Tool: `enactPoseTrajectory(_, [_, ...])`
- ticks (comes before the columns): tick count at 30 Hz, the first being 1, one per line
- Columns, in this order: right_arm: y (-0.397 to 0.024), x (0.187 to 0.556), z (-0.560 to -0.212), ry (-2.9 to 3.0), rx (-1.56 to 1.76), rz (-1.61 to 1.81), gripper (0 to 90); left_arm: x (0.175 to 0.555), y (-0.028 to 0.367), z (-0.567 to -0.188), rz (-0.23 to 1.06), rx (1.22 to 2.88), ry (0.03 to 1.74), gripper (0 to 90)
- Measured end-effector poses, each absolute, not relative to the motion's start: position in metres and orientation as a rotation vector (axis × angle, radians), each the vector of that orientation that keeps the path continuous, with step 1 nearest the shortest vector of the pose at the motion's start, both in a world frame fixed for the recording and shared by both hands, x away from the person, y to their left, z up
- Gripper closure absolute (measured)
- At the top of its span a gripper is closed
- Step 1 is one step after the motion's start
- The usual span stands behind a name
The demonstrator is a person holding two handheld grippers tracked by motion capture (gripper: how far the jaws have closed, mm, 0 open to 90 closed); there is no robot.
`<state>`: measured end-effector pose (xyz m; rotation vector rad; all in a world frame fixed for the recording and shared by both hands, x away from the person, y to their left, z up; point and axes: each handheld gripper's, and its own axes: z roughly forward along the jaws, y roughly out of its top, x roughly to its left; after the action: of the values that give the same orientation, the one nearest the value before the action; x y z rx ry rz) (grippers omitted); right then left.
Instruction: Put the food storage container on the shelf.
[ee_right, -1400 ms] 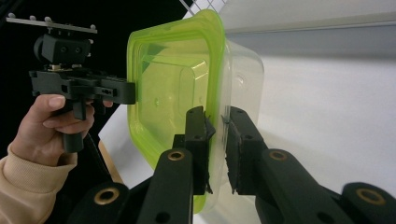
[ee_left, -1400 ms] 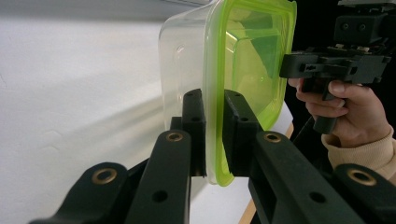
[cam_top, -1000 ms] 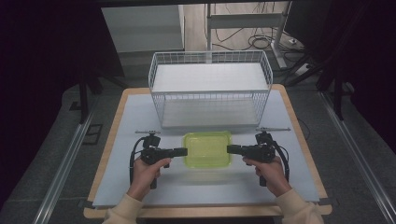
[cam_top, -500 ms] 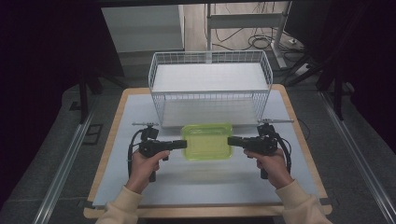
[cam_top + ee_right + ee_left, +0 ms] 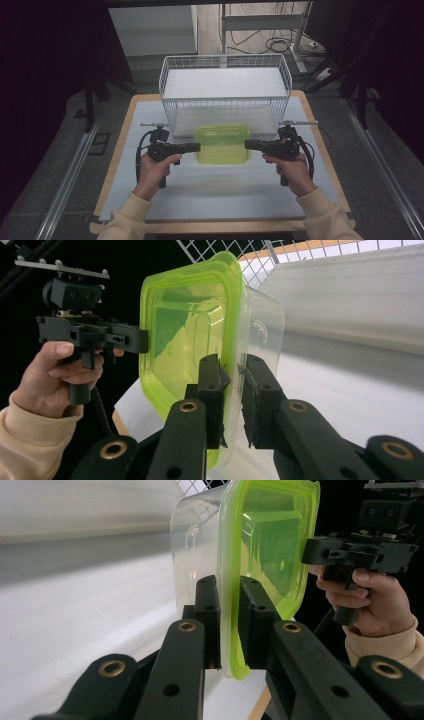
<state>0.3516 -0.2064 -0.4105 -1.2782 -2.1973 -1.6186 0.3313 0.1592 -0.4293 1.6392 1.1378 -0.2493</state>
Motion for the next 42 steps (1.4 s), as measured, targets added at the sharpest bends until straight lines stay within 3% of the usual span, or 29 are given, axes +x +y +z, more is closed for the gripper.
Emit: enactPoseTrajectory(42, [-0.200, 0.377, -0.360, -2.226, -1.287, -1.688, 80.0, 0.362, 0.162, -0.374, -0.189, 1.636, 1.109, 81.3])
